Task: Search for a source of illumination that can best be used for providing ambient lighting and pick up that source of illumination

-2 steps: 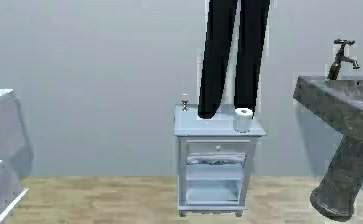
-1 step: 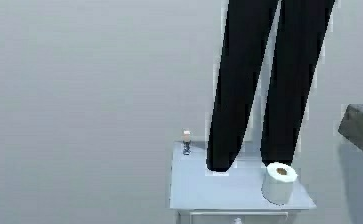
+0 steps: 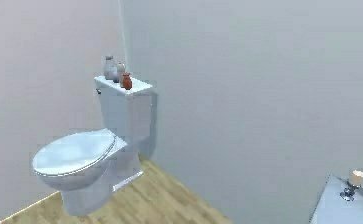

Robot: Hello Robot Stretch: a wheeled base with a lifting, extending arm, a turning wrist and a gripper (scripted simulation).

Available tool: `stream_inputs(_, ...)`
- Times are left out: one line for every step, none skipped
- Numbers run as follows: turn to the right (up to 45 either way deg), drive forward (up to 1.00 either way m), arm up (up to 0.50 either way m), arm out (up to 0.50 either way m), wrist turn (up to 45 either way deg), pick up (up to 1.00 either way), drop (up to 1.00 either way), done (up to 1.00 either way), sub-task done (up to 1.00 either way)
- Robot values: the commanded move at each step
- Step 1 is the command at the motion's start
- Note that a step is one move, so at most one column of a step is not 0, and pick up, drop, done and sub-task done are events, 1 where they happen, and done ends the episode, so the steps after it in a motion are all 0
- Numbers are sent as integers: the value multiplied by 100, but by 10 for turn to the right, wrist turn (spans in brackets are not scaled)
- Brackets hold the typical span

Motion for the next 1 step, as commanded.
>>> stream_inputs(-390, 0, 0, 0, 0, 0, 0, 0, 0)
